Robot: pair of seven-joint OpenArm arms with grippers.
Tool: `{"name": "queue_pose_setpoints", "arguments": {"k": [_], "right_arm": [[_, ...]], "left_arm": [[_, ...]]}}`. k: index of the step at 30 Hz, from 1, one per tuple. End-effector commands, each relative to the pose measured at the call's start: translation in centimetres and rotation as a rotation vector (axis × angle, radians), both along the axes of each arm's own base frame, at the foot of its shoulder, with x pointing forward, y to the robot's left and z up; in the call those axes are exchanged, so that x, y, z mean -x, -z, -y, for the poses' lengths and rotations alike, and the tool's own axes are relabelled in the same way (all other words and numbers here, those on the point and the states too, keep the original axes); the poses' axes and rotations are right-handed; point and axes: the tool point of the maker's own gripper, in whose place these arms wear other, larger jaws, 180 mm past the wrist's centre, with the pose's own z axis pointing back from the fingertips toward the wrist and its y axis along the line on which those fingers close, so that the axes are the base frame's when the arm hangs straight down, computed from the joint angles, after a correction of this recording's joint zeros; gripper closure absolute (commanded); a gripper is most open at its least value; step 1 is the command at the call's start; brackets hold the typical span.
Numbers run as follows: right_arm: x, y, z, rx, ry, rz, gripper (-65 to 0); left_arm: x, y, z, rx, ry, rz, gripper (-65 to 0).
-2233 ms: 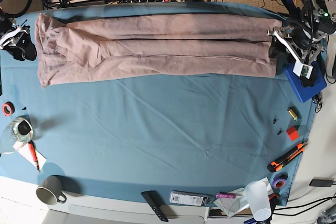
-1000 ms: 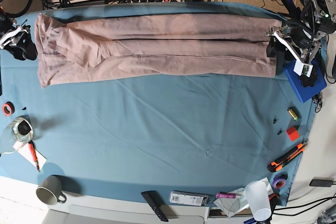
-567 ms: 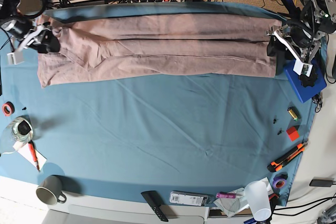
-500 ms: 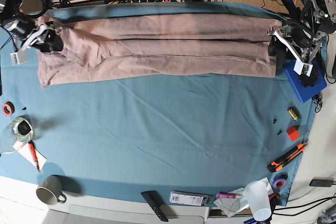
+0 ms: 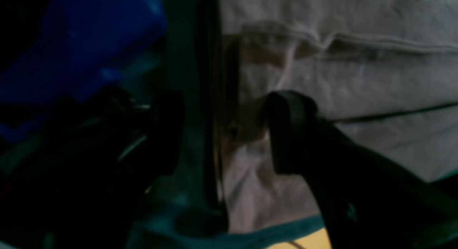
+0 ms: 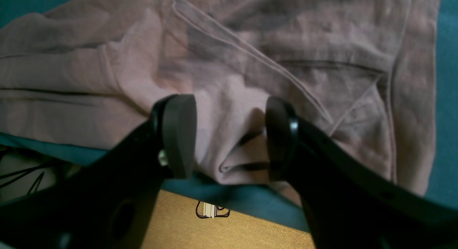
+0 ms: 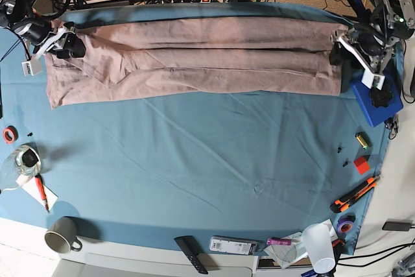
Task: Fold the T-shirt properly
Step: 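Adjust grips on the folded strip ends with both grippers, then grasp the strip end with the left gripper and fold it toward the right gripper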
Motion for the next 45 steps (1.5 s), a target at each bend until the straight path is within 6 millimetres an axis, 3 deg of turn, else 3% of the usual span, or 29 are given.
{"name": "queue_pose_setpoints", "arguments": {"k": [1,5,11,16,19,23,30,34,40,45], "right_arm": [[-0.7,-1.1,0.3,0.010,-0.005,0.041,-31.0],[-0.7,-1.1,0.3,0.010,-0.006,0.041,-31.0],[-0.7,-1.1,0.3,0.010,-0.006,0.041,-31.0],[-0.7,-1.1,0.3,0.010,-0.006,0.042,-31.0],[-0.7,-1.1,0.3,0.010,-0.006,0.042,-31.0],[-0.7,-1.1,0.4,0.010,-0.005,0.042,-31.0],[-0.7,-1.1,0.3,0.010,-0.005,0.042,-31.0],[-0.7,-1.1,0.4,0.011,-0.005,0.042,-31.0],[-0.7,-1.1,0.3,0.010,-0.005,0.042,-31.0],[-0.7,-1.1,0.3,0.010,-0.005,0.042,-31.0]], "left_arm": [[-0.3,-0.3,-0.3,0.003,0.003,0.013,-36.2],[0.9,0.9,0.6,0.066,0.016,-0.056,-36.2],[0.6,-0.1,2.7,0.184,0.060,-0.021,-35.1],[0.9,0.1,2.7,0.185,0.053,-0.040,-32.1],[0.0,-0.4,2.6,0.189,0.040,-0.001,-23.1],[-1.6,-1.2,2.6,0.187,0.045,0.038,0.0],[-4.2,-3.2,3.2,0.191,0.098,0.055,0.0],[-4.7,-4.6,3.7,0.176,0.145,0.063,0.0],[-1.9,-5.2,4.6,0.125,0.200,0.041,0.0],[-0.1,-7.9,6.3,0.077,0.262,0.121,0.0]]}}
